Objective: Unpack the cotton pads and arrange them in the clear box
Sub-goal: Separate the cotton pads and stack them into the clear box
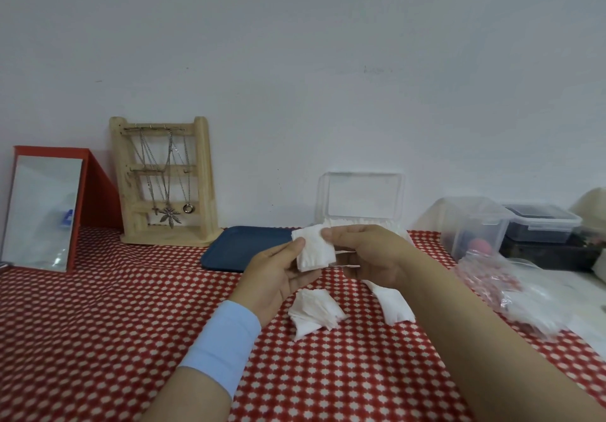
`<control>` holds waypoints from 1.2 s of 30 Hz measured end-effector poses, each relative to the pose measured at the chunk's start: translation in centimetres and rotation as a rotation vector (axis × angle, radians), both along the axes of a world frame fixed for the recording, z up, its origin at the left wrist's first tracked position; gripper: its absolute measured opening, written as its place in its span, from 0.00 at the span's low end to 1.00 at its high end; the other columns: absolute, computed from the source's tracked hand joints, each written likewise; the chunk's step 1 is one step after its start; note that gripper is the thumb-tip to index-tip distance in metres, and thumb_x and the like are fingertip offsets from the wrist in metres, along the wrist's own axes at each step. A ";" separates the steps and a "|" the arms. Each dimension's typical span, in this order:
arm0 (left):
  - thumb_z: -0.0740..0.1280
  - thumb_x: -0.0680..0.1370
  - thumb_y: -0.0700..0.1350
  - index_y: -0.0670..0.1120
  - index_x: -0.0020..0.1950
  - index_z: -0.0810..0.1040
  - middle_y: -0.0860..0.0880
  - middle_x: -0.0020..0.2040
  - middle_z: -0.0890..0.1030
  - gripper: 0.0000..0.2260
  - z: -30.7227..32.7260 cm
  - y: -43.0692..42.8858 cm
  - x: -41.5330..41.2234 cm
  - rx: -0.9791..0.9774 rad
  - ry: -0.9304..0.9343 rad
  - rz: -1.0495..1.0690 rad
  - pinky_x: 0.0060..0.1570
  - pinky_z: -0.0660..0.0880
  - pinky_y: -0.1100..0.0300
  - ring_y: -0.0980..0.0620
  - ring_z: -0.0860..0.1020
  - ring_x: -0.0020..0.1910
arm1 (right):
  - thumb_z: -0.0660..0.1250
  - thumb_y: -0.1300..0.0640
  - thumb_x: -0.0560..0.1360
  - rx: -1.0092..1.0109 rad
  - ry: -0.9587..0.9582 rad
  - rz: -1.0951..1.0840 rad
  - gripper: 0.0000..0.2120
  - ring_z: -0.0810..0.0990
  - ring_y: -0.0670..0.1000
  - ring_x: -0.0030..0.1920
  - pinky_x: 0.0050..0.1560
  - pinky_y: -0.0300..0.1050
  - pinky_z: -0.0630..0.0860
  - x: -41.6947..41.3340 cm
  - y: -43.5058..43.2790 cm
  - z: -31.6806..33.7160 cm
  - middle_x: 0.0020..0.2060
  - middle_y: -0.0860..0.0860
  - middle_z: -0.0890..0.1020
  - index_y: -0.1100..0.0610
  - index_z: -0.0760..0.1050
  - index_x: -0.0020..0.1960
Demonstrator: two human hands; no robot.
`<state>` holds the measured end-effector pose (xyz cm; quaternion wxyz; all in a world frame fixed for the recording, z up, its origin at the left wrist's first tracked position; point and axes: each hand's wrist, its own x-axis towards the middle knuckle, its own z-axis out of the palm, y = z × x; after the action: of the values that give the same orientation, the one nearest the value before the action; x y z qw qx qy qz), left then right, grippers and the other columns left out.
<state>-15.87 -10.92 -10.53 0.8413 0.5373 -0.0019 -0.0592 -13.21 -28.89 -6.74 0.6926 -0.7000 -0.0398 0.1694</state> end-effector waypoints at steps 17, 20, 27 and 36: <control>0.69 0.81 0.43 0.40 0.60 0.81 0.41 0.54 0.87 0.10 -0.2 0.2 0.0 -0.029 0.045 0.108 0.46 0.84 0.56 0.47 0.87 0.50 | 0.70 0.56 0.79 0.067 -0.283 -0.100 0.09 0.78 0.45 0.31 0.28 0.38 0.70 -1.0 0.6 1.6 0.37 0.51 0.84 0.60 0.84 0.53; 0.65 0.83 0.42 0.39 0.61 0.82 0.41 0.55 0.86 0.11 0.3 -0.3 -0.4 -0.066 0.000 0.017 0.49 0.84 0.56 0.47 0.86 0.54 | 0.73 0.58 0.77 -0.057 -0.335 -0.175 0.07 0.79 0.46 0.29 0.25 0.37 0.70 -1.2 2.0 0.8 0.39 0.54 0.86 0.61 0.85 0.50; 0.67 0.82 0.45 0.39 0.60 0.82 0.39 0.53 0.87 0.12 0.6 -0.4 -0.6 -0.079 0.014 0.008 0.53 0.84 0.54 0.46 0.86 0.53 | 0.73 0.58 0.76 -0.219 -0.497 -0.336 0.05 0.82 0.47 0.29 0.27 0.33 0.72 -0.9 2.7 -0.2 0.40 0.50 0.86 0.57 0.83 0.42; 0.65 0.83 0.51 0.38 0.64 0.80 0.39 0.55 0.86 0.18 0.7 -0.3 -0.2 -0.152 0.062 -0.005 0.57 0.81 0.49 0.43 0.86 0.54 | 0.73 0.53 0.75 -0.382 -0.591 -0.359 0.03 0.83 0.47 0.42 0.46 0.45 0.82 -0.4 2.7 -0.7 0.42 0.46 0.85 0.52 0.83 0.46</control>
<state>-16.09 -11.19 -9.84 0.8792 0.4696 0.0185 -0.0778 -13.57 -26.23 -7.42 0.5273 -0.8306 -0.0823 -0.1587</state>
